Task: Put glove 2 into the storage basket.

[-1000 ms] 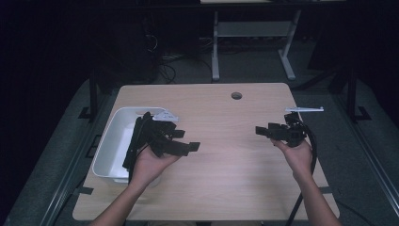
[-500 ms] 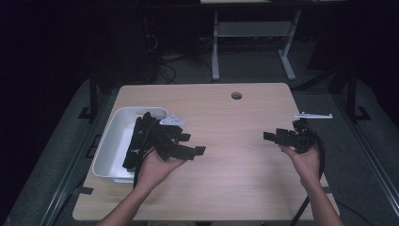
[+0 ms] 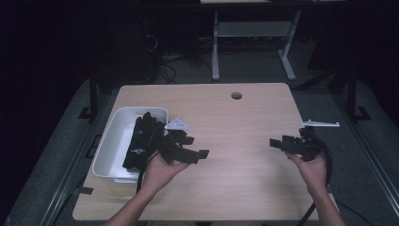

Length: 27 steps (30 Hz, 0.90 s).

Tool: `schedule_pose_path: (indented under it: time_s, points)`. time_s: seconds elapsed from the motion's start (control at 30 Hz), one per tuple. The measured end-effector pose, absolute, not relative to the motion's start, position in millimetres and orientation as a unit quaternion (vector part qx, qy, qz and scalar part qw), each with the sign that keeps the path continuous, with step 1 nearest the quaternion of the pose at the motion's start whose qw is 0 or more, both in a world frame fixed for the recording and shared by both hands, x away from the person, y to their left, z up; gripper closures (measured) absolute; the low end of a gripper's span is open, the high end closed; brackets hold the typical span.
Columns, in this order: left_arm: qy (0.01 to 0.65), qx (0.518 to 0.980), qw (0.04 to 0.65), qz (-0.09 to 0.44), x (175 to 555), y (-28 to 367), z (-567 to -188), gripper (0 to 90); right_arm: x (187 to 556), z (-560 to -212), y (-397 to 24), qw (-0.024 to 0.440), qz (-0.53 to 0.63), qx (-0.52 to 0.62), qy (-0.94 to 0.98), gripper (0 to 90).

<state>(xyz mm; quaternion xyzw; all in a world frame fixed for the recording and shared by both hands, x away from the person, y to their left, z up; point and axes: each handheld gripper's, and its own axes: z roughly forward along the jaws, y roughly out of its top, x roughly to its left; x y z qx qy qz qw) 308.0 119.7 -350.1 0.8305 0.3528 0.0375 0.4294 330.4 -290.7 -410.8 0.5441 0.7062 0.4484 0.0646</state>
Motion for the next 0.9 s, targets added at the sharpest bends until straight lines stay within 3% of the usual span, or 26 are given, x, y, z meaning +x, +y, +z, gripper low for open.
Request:
schedule_pose_path:
  time_s: [0.9]
  points:
    - [0.348,0.834,0.428,0.024,294.6,109.6,-379.4,22.1,298.2,-437.0,-304.6,0.073,0.436,0.543,0.714,26.1]
